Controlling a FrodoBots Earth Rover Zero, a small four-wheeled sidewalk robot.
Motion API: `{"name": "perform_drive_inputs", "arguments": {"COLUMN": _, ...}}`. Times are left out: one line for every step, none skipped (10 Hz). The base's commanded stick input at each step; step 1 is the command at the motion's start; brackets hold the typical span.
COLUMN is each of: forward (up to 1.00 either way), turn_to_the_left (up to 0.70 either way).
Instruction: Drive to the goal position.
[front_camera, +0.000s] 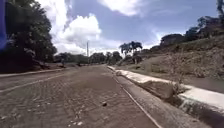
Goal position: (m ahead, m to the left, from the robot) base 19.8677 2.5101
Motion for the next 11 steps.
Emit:
{"name": "perform_drive_inputs", "arguments": {"forward": 0.70, "turn_to_the_left": 0.12}}
{"name": "perform_drive_inputs", "arguments": {"forward": 0.70, "turn_to_the_left": 0.14}}
{"name": "perform_drive_inputs", "arguments": {"forward": 0.70, "turn_to_the_left": 0.15}}
{"name": "perform_drive_inputs", "arguments": {"forward": 0.70, "turn_to_the_left": 0.11}}
{"name": "perform_drive_inputs", "arguments": {"forward": 0.70, "turn_to_the_left": 0.00}}
{"name": "perform_drive_inputs", "arguments": {"forward": 0.70, "turn_to_the_left": 0.00}}
{"name": "perform_drive_inputs", "arguments": {"forward": 0.70, "turn_to_the_left": 0.00}}
{"name": "perform_drive_inputs", "arguments": {"forward": 0.70, "turn_to_the_left": 0.00}}
{"name": "perform_drive_inputs", "arguments": {"forward": 0.70, "turn_to_the_left": 0.00}}
{"name": "perform_drive_inputs", "arguments": {"forward": 0.70, "turn_to_the_left": 0.07}}
{"name": "perform_drive_inputs", "arguments": {"forward": 0.70, "turn_to_the_left": 0.20}}
